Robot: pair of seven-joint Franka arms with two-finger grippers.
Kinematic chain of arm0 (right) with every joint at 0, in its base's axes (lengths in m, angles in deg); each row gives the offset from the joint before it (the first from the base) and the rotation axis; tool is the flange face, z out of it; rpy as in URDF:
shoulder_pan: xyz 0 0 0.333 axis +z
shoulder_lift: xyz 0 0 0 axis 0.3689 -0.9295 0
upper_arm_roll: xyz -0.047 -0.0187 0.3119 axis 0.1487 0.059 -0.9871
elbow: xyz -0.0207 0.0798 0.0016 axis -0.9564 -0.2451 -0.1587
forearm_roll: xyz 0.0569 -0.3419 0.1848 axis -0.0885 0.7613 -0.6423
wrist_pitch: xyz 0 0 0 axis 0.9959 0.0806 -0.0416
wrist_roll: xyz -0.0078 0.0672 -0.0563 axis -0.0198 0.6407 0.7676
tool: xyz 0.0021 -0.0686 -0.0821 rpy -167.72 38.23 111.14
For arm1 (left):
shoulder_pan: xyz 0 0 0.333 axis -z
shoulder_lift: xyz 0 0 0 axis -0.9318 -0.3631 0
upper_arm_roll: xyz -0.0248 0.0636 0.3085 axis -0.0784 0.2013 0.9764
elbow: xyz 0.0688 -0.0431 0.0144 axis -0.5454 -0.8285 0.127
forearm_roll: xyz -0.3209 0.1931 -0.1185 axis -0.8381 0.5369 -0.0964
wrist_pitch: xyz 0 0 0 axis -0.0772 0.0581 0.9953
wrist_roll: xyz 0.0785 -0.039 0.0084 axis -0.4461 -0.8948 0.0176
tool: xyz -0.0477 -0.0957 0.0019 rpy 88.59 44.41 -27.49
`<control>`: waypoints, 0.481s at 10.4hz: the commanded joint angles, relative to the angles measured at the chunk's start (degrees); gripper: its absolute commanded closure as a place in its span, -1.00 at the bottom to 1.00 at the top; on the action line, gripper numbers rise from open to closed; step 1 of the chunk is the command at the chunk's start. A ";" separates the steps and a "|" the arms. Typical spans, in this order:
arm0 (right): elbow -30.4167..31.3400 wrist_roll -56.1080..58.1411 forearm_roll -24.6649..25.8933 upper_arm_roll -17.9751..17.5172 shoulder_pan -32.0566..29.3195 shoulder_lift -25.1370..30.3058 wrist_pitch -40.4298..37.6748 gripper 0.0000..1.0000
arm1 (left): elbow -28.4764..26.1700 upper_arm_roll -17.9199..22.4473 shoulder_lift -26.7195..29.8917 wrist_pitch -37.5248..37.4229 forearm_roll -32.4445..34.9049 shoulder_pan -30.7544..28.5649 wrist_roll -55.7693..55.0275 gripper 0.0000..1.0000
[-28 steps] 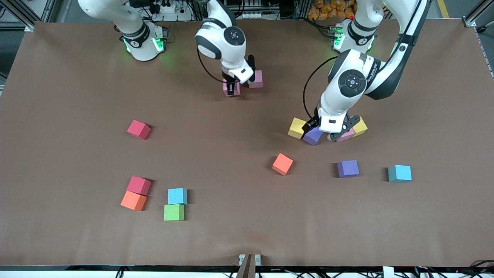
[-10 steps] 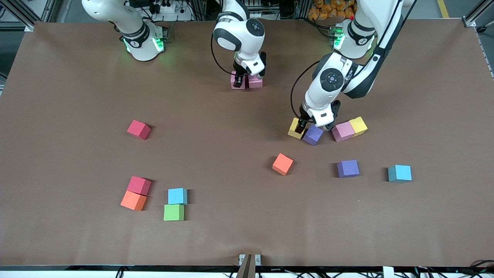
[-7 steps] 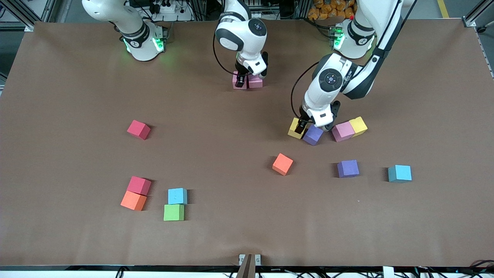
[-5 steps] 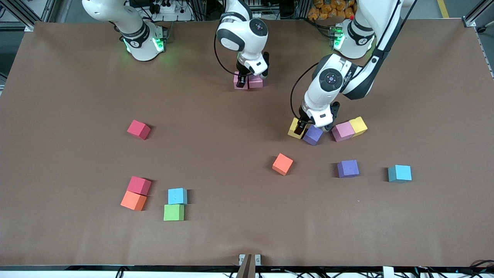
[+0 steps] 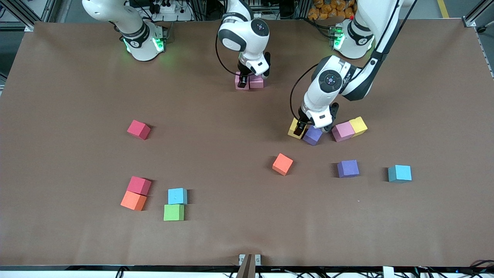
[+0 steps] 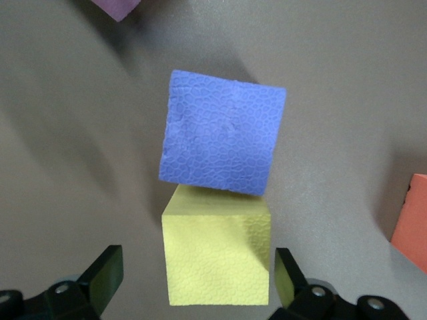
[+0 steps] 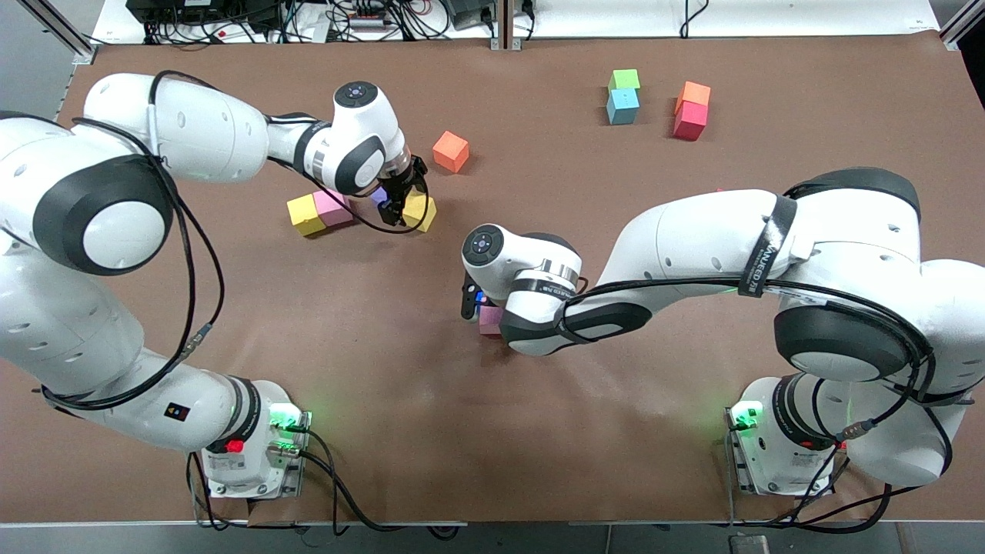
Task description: Form number 2 with 11 blocks
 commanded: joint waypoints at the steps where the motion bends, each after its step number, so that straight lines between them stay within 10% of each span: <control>1: -1.59 -1.47 0.43 0.85 1.40 -0.94 0.02 -1.00 | 0.27 0.01 -0.97 1.50 1.55 0.30 -1.98 -1.00; 5: -1.24 -1.12 0.60 0.85 1.31 0.90 -0.15 -1.00 | 0.53 0.01 -2.38 3.08 1.55 0.30 -1.98 -1.00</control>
